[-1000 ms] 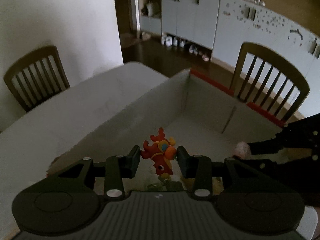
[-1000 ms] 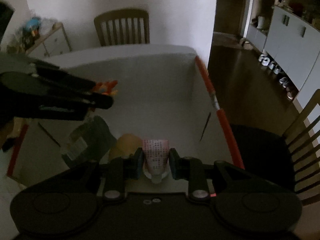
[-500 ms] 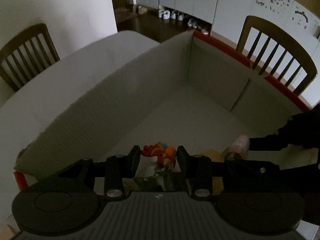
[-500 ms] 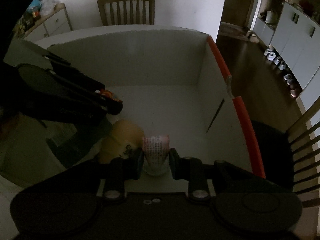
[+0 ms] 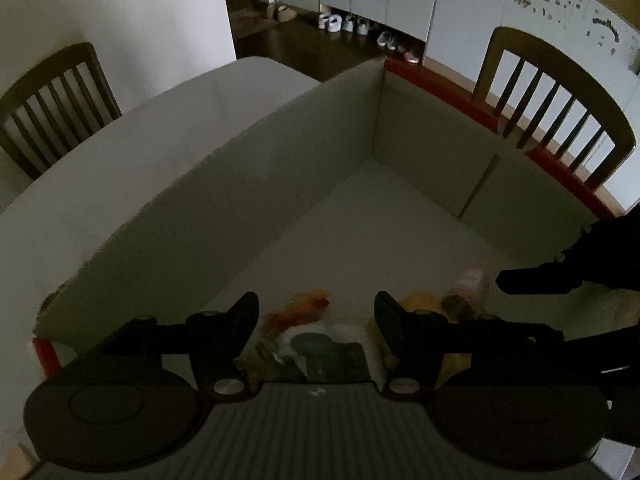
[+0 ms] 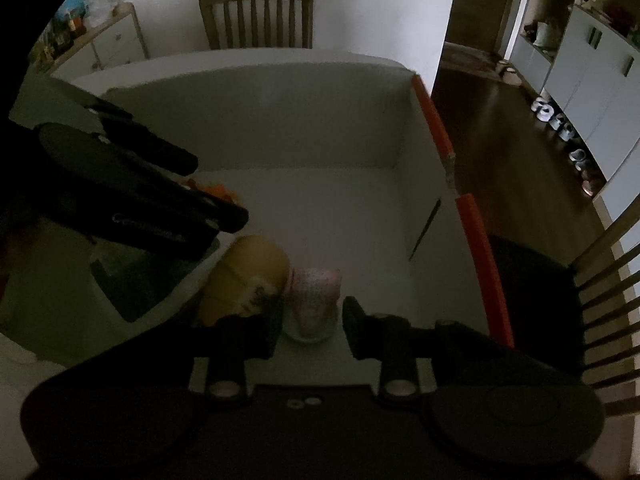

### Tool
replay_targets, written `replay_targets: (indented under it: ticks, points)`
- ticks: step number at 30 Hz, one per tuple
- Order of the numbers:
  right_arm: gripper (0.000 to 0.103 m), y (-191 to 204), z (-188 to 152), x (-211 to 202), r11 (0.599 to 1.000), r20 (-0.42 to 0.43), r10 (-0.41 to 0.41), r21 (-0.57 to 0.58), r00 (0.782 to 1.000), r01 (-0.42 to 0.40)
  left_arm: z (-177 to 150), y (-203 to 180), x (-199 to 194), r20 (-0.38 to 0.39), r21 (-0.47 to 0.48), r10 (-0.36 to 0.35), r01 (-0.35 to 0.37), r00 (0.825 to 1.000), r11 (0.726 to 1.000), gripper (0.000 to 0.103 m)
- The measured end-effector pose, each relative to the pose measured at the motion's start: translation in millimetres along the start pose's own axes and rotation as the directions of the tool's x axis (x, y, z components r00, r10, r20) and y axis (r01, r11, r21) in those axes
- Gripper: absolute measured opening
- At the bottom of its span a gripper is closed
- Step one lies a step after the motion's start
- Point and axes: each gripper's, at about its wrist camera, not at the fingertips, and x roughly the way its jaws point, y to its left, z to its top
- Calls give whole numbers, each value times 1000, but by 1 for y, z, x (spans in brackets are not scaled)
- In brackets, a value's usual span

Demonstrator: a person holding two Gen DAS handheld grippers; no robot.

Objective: Organize objects
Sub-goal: 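Open both tools to release the plush toy and pink packet inside the shoebox, then withdraw both tools from the shoebox back over the table clutter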

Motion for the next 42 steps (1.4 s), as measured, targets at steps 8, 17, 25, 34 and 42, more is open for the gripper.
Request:
replay_targets:
  ticks: [8, 17, 25, 34, 42]
  points:
    - [46, -2, -6, -30, 1000, 57, 8, 13, 998, -9, -2, 6, -28, 66, -29, -4, 6, 998, 1000, 63]
    - [48, -2, -9, -62, 999, 124, 27, 31, 992, -31, -15, 5, -68, 166, -50, -12, 20, 986, 999, 63]
    - [61, 2, -9, -87, 998, 186, 55, 26, 981, -61, -32, -1, -103, 227, -41, -33, 43, 973, 998, 68]
    - [62, 21, -15, -110, 996, 229, 74, 29, 971, -83, -62, -4, -143, 294, -40, -58, 72, 954, 997, 70]
    - [76, 46, -24, -122, 994, 260, 86, 38, 962, -99, -100, 8, -173, 324, -78, -48, 77, 945, 994, 81]
